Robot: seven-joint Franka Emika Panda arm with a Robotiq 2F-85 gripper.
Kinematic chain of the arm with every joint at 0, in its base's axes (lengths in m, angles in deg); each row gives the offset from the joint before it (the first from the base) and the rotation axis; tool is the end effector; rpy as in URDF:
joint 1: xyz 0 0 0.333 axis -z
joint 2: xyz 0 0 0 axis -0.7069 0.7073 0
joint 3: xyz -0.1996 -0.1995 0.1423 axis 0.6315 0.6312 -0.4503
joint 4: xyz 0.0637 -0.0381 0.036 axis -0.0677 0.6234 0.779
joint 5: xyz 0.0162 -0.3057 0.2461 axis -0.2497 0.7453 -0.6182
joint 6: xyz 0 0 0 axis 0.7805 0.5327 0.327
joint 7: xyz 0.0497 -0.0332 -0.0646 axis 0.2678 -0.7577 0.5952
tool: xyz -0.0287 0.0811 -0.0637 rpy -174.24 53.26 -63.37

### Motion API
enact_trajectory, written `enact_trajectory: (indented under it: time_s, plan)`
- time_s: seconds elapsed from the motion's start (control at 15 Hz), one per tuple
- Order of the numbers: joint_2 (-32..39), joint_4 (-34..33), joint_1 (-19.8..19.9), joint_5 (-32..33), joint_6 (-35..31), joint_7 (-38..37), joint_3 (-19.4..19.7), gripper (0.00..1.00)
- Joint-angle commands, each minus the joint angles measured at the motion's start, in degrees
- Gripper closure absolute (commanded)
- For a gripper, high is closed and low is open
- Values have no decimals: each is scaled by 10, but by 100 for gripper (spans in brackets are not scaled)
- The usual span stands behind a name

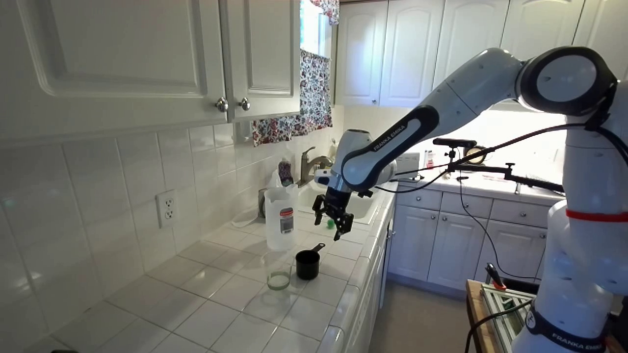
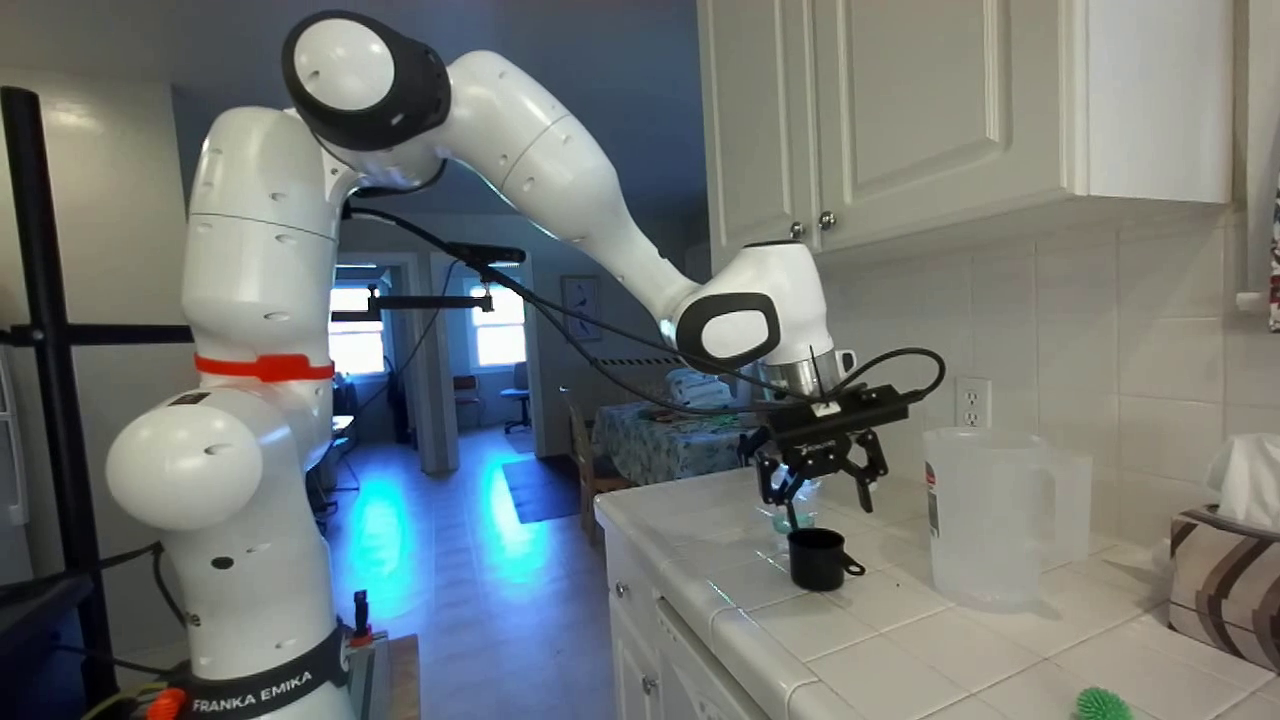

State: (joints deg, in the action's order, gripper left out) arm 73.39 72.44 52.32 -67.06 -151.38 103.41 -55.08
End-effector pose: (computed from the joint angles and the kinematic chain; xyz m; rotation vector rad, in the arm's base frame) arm 0.5563 -0.1313 0.3249 2.5574 1.5789 0.3242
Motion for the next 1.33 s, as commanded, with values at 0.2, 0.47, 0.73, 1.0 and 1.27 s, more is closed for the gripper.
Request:
enact_trajectory:
  time_s: [0.2, 0.47, 0.73, 1.0, 1.27]
  plan:
    - [58, -48, 19, 53, 9, 27, -18, 0]
    - [78, -58, 27, 68, 4, 29, -26, 0]
    - [92, -66, 38, 57, -9, 32, -42, 0]
    - [103, -72, 39, 65, -15, 25, -49, 4]
    - [112, -80, 40, 65, -13, 23, -53, 32]
